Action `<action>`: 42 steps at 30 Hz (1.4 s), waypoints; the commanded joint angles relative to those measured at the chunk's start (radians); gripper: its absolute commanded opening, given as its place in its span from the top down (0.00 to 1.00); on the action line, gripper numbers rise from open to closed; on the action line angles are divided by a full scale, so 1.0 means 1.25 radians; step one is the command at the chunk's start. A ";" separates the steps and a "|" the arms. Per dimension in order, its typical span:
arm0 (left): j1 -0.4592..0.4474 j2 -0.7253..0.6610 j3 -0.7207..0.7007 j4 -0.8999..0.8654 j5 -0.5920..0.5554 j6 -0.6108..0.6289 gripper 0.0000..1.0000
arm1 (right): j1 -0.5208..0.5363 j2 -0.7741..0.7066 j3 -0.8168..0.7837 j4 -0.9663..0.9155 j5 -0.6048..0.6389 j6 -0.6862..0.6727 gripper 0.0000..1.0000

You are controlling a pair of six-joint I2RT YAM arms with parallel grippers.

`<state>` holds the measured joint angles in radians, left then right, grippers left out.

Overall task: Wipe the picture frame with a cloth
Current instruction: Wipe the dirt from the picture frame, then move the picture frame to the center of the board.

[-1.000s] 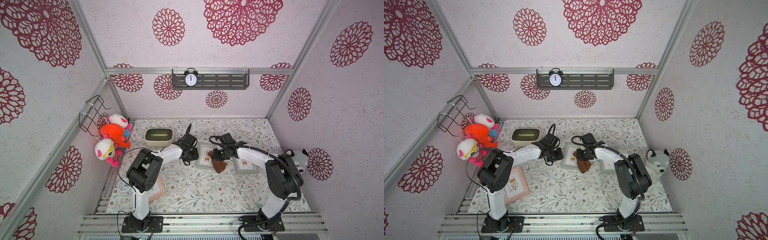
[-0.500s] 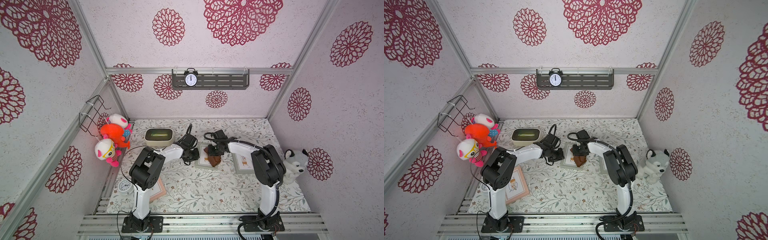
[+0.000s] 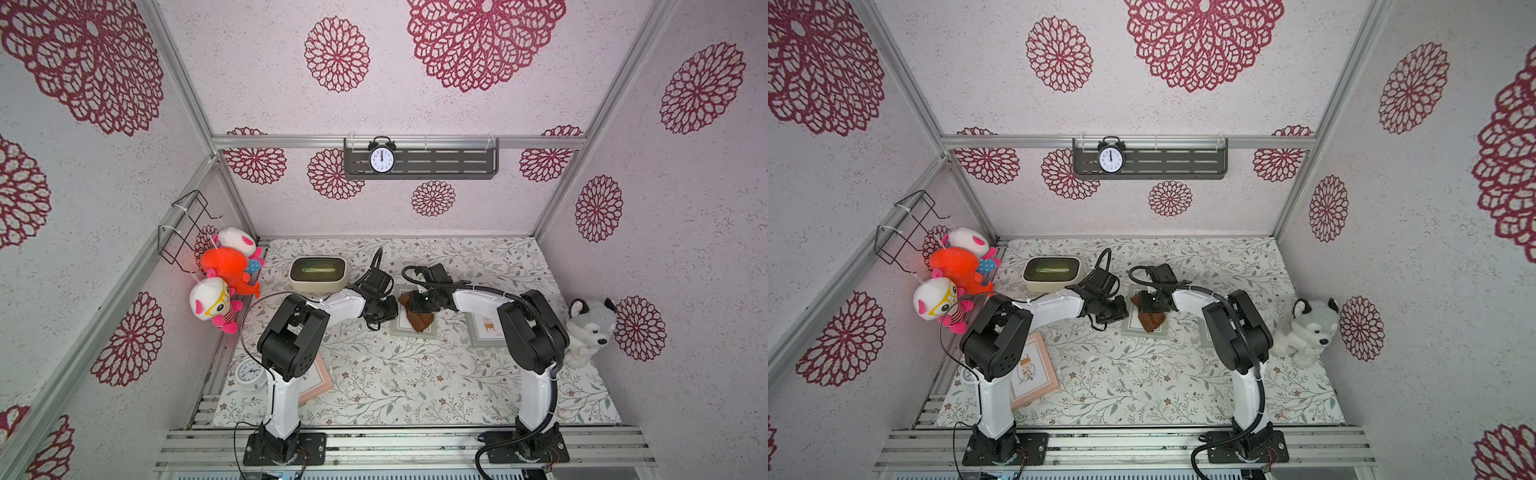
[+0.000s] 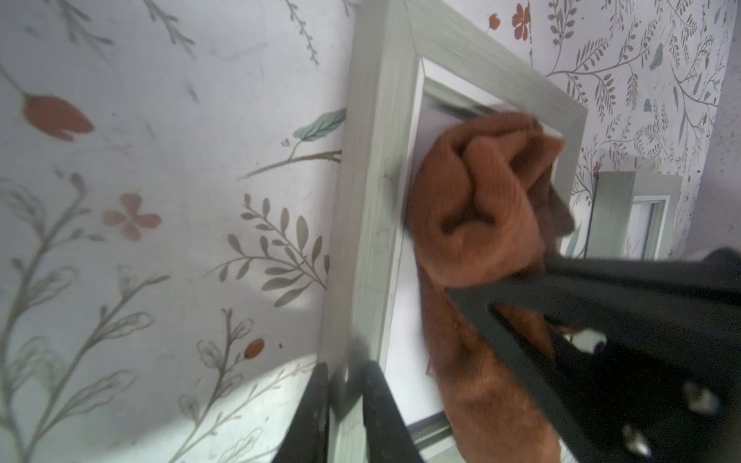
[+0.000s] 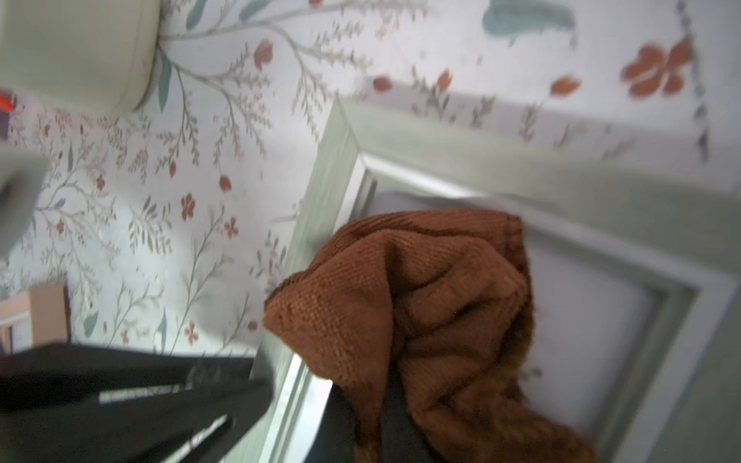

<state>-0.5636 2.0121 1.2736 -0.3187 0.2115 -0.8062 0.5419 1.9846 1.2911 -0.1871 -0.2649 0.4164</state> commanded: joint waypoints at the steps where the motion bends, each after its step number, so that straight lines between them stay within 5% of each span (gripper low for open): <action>1: -0.008 0.076 -0.052 -0.085 -0.026 -0.005 0.83 | -0.026 0.035 0.037 -0.128 0.031 0.006 1.00; 6: -0.009 0.077 -0.052 -0.080 -0.020 -0.005 0.83 | -0.047 0.141 0.163 -0.152 0.057 0.012 1.00; 9: -0.010 0.078 -0.053 -0.079 -0.019 -0.004 0.83 | -0.012 0.121 0.114 -0.128 0.017 0.014 1.00; 13: -0.010 0.084 -0.051 -0.074 -0.015 -0.003 0.82 | 0.013 0.021 -0.032 -0.070 -0.081 0.021 1.00; 23: -0.009 0.072 0.020 -0.105 -0.010 0.050 0.68 | -0.163 -0.322 -0.073 -0.134 0.129 0.018 1.00; 31: -0.001 0.080 0.135 -0.137 -0.001 0.094 0.55 | -0.186 -0.371 -0.082 -0.118 0.132 0.033 1.00; 42: -0.005 0.168 0.230 -0.147 0.057 0.083 0.79 | -0.186 -0.354 -0.092 -0.111 0.125 0.035 1.00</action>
<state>-0.5640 2.1788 1.5696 -0.4675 0.2508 -0.7033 0.3065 1.5501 1.1679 -0.3294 -0.1162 0.4465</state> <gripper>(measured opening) 0.222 0.082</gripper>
